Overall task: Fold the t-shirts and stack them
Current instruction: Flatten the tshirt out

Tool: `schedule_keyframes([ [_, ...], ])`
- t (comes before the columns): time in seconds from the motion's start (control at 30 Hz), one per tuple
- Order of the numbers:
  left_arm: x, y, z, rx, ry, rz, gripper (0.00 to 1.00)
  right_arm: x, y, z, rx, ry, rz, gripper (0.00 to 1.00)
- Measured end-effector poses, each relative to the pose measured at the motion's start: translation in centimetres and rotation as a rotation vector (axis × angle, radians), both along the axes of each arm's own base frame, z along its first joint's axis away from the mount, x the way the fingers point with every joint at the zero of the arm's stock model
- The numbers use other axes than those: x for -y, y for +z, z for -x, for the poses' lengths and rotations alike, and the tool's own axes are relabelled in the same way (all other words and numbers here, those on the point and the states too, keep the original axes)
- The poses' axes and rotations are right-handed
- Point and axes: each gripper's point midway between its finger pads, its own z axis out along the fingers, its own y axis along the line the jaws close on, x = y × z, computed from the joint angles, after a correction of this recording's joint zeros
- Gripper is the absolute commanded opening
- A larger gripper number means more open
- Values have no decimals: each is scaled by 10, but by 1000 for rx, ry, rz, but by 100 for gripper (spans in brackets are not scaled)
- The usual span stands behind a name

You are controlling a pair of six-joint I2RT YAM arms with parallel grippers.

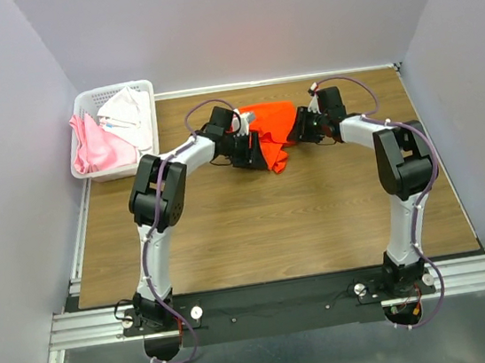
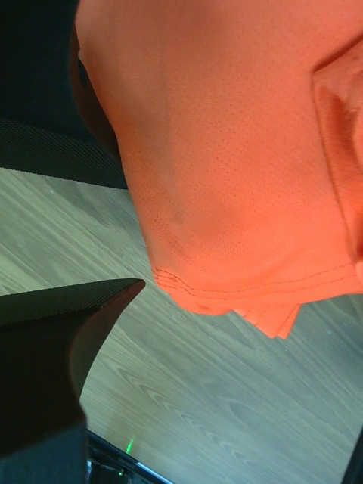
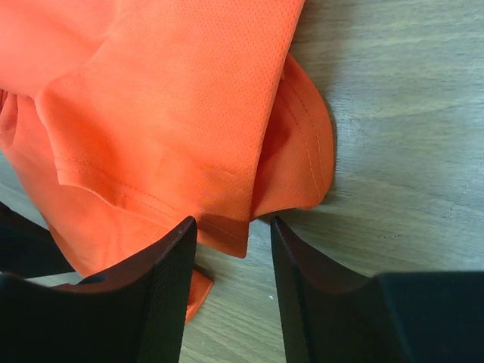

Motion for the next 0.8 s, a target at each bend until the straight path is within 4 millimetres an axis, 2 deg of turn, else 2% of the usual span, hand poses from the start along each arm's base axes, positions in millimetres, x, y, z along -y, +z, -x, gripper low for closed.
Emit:
schedule_keyframes([
  [0.37,8,0,-13,-15,21,18,60,-3,1,3,-14,3,-21,38],
  [0.43,10,0,-15,-19,27,21,57,-4,1,3,-17,6,-27,34],
  [0.47,10,0,-16,-21,30,23,46,-5,1,4,-19,10,-32,33],
  [0.63,12,-7,-18,-53,55,22,22,-7,1,5,-25,16,-45,28],
  [0.7,12,-11,-18,-65,63,23,13,-7,1,5,-26,16,-45,20],
  [0.73,12,-12,-19,-68,67,23,6,-8,1,5,-27,17,-46,10],
  [0.77,12,-12,-19,-71,72,23,1,-8,0,5,-29,16,-47,5],
  [0.8,12,-12,-19,-74,76,23,0,-8,0,4,-32,14,-50,0],
])
